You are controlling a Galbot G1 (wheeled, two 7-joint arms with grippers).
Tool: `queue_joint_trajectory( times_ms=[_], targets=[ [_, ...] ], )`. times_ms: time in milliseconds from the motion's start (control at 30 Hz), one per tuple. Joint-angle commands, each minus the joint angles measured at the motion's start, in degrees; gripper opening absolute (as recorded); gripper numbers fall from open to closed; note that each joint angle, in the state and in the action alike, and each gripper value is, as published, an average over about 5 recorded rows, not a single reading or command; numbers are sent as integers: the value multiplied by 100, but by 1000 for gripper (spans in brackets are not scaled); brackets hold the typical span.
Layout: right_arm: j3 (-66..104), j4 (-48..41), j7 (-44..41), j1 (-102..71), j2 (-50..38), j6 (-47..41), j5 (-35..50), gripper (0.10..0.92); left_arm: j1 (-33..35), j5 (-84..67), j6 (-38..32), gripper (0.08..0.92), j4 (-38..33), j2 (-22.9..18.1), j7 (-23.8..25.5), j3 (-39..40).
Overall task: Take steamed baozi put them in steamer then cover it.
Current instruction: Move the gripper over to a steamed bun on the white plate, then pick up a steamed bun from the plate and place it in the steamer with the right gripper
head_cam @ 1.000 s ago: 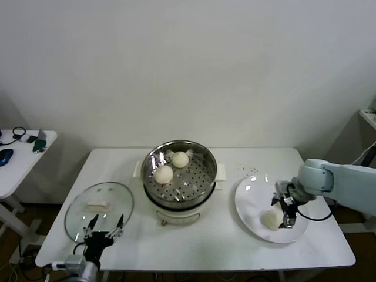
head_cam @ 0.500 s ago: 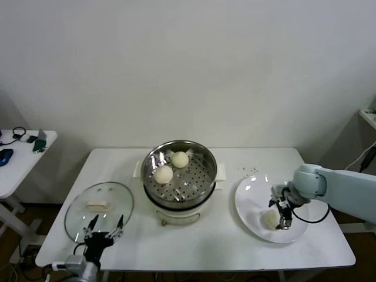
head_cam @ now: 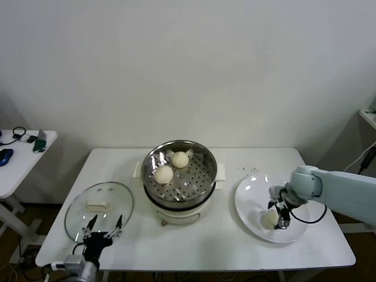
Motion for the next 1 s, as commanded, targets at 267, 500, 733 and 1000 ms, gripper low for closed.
queue_joint_trajectory(
  times_ms=[267, 500, 733, 1000],
  targets=[
    [-697, -97, -451, 1242, 242, 450, -102, 652, 4, -3, 9, 823, 2, 16, -7, 13],
    [-1598, -214, -1083, 3533, 1129, 1663, 146, 661, -25, 15, 34, 823, -2, 32, -5, 21],
    [-1173, 187, -1398, 4783, 2010, 2796, 294, 677, -59, 37, 51, 823, 26, 59, 1, 37],
    [-110, 1167, -1119, 4707, 3021, 3317, -509, 687, -78, 49, 74, 823, -23, 53, 19, 44]
  ],
)
